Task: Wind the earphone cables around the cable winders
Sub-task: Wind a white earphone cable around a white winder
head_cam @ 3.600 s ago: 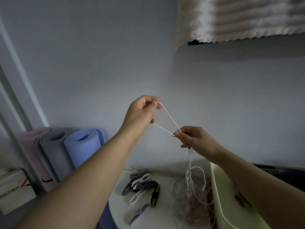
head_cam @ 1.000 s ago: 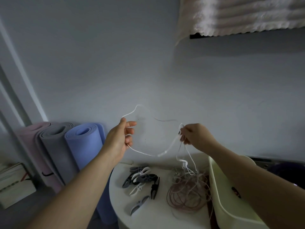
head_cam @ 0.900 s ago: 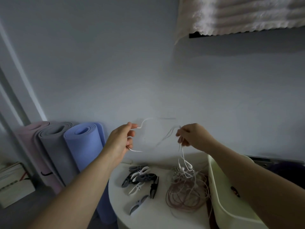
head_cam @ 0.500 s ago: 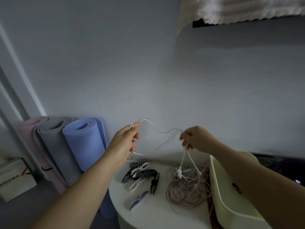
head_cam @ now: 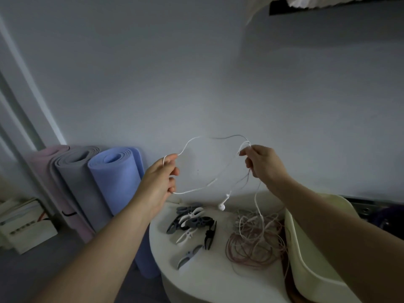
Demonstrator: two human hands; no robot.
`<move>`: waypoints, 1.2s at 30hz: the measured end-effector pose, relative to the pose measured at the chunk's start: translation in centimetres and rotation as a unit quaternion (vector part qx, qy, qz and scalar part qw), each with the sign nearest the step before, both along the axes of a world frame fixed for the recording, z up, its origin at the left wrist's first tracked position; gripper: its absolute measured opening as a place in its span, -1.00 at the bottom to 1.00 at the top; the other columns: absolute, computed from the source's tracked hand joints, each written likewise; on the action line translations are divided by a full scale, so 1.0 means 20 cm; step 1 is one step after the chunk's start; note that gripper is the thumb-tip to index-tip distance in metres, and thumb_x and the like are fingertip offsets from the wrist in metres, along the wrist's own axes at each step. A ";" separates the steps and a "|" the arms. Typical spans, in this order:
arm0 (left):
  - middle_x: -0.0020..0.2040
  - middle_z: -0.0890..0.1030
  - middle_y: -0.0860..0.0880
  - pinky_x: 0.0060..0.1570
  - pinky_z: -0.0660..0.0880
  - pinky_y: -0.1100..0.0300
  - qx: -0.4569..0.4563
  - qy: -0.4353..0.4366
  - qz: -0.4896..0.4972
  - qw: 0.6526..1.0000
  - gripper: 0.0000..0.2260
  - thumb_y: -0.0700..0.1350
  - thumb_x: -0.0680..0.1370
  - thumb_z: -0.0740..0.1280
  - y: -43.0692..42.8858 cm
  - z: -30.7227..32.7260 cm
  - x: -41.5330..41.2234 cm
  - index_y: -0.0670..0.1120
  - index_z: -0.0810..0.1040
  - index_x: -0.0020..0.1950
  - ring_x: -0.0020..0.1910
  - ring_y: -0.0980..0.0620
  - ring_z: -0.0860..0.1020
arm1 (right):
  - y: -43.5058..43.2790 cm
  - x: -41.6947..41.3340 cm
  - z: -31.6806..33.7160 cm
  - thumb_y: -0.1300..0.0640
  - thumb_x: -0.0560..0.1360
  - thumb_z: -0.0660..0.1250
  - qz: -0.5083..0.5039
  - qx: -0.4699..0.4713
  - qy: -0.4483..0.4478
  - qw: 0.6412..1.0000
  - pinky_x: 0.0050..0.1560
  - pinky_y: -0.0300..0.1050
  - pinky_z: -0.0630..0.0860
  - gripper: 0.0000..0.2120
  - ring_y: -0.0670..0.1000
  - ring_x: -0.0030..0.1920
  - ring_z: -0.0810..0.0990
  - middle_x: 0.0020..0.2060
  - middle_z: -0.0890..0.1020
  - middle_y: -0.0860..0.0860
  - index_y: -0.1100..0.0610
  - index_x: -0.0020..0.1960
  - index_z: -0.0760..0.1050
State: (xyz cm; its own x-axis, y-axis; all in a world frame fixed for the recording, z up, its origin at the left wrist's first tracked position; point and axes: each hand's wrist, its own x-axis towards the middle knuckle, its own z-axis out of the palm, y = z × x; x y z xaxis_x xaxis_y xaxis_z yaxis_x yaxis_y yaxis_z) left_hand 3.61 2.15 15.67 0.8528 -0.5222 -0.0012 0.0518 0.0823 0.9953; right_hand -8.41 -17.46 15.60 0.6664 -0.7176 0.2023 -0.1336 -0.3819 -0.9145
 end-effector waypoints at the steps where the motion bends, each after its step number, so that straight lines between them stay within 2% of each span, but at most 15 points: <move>1: -0.24 0.44 0.00 -0.37 0.23 0.26 -0.004 -0.002 0.002 1.000 -0.81 -0.15 0.66 0.16 0.00 0.00 0.00 0.06 0.53 0.12 -0.50 0.15 0.23 | 0.01 0.01 0.03 0.12 0.61 0.14 0.003 -0.013 -0.007 1.000 -0.40 -0.20 0.26 -0.72 -0.07 -0.48 0.35 -0.41 0.51 -0.04 0.05 -0.17 0.56; 7: -0.25 0.44 0.01 -0.40 0.23 0.29 -0.022 -0.013 0.015 1.000 -0.78 -0.15 0.66 0.14 -0.01 0.02 0.02 0.06 0.50 0.23 -0.51 0.16 0.23 | 0.07 0.02 0.26 0.13 0.60 0.15 0.039 -0.148 0.011 0.988 -0.55 -0.40 0.22 -0.76 -0.17 -0.58 0.34 -0.25 0.61 -0.07 0.09 -0.04 0.61; 10: -0.25 0.43 0.01 -0.42 0.22 0.29 -0.033 -0.032 0.013 0.999 -0.75 -0.16 0.67 0.14 0.00 0.05 0.02 0.08 0.47 0.26 -0.50 0.15 0.22 | 0.09 0.03 0.36 0.10 0.61 0.16 0.019 -0.216 -0.004 0.976 -0.45 -0.49 0.31 -0.75 -0.31 -0.45 0.45 -0.21 0.61 -0.07 0.06 0.00 0.62; 13: -0.24 0.43 0.00 -0.40 0.20 0.27 -0.043 -0.041 0.012 0.998 -0.74 -0.17 0.66 0.15 0.00 0.07 0.02 0.09 0.47 0.28 -0.49 0.14 0.21 | 0.11 0.04 0.48 0.07 0.61 0.16 0.004 -0.273 -0.021 0.962 -0.42 -0.49 0.30 -0.75 -0.27 -0.40 0.44 -0.20 0.61 -0.10 0.03 0.03 0.62; 20: -0.27 0.45 0.03 -0.45 0.21 0.34 -0.079 -0.061 0.025 0.995 -0.76 -0.15 0.66 0.14 0.01 0.18 0.06 0.11 0.50 0.21 -0.51 0.16 0.21 | 0.16 0.08 0.67 0.08 0.60 0.20 0.015 -0.309 -0.096 0.946 -0.42 -0.49 0.29 -0.77 -0.38 -0.47 0.43 -0.25 0.61 -0.08 0.07 0.00 0.63; 22: -0.27 0.44 0.04 -0.49 0.20 0.36 -0.082 -0.067 0.036 0.994 -0.79 -0.10 0.67 0.13 0.05 0.21 0.08 0.14 0.51 0.16 -0.52 0.17 0.20 | 0.18 0.07 0.66 0.08 0.59 0.21 0.057 -0.300 -0.067 0.950 -0.40 -0.48 0.33 -0.80 -0.35 -0.46 0.46 -0.26 0.62 -0.10 0.05 -0.03 0.62; 24: -0.29 0.42 0.04 -0.53 0.19 0.38 -0.087 -0.075 0.053 0.992 -0.81 -0.05 0.67 0.13 0.09 0.23 0.11 0.14 0.52 0.12 -0.54 0.17 0.18 | 0.21 0.05 0.62 0.10 0.58 0.23 0.119 -0.247 -0.012 0.962 -0.38 -0.42 0.37 -0.82 -0.27 -0.46 0.51 -0.27 0.64 -0.10 0.07 -0.08 0.60; 26: -0.29 0.40 0.02 -0.55 0.20 0.38 -0.083 -0.092 0.062 0.990 -0.80 -0.04 0.67 0.12 0.12 0.26 0.13 0.15 0.53 0.09 -0.56 0.17 0.18 | 0.22 0.05 0.58 0.14 0.57 0.27 0.182 -0.139 0.033 0.973 -0.33 -0.29 0.41 -0.84 -0.17 -0.39 0.59 -0.27 0.65 -0.05 0.17 -0.08 0.59; 28: -0.28 0.38 0.01 -0.55 0.20 0.38 -0.074 -0.121 0.062 0.988 -0.79 -0.06 0.68 0.10 0.15 0.30 0.16 0.13 0.52 0.12 -0.57 0.18 0.18 | 0.24 0.06 0.54 0.19 0.55 0.29 0.222 -0.036 0.039 0.974 -0.24 -0.22 0.48 -0.88 -0.06 -0.29 0.63 -0.25 0.64 0.03 0.23 -0.08 0.56; 30: -0.29 0.38 0.00 -0.54 0.21 0.37 -0.054 -0.155 0.059 0.985 -0.78 -0.07 0.68 0.09 0.16 0.34 0.19 0.09 0.51 0.17 -0.58 0.18 0.19 | 0.24 0.09 0.52 0.22 0.55 0.29 0.224 0.028 0.027 0.974 -0.20 -0.21 0.53 -0.90 0.00 -0.23 0.65 -0.22 0.63 0.07 0.22 -0.10 0.54; 32: -0.29 0.39 0.00 -0.54 0.22 0.37 -0.034 -0.187 0.056 0.980 -0.77 -0.06 0.68 0.09 0.16 0.38 0.23 0.08 0.52 0.18 -0.58 0.19 0.21 | 0.24 0.11 0.51 0.17 0.56 0.29 0.209 0.063 0.016 0.976 -0.22 -0.23 0.55 -0.87 0.02 -0.20 0.65 -0.18 0.63 0.10 0.22 -0.10 0.54; 36: -0.29 0.40 0.01 -0.52 0.22 0.37 -0.020 -0.230 0.048 0.972 -0.77 -0.03 0.69 0.08 0.16 0.45 0.27 0.11 0.51 0.20 -0.57 0.18 0.22 | 0.21 0.16 0.53 -0.10 0.59 0.16 0.156 0.030 0.040 0.987 -0.14 -0.16 0.50 -0.59 0.03 -0.19 0.65 -0.22 0.66 0.06 0.20 -0.14 0.57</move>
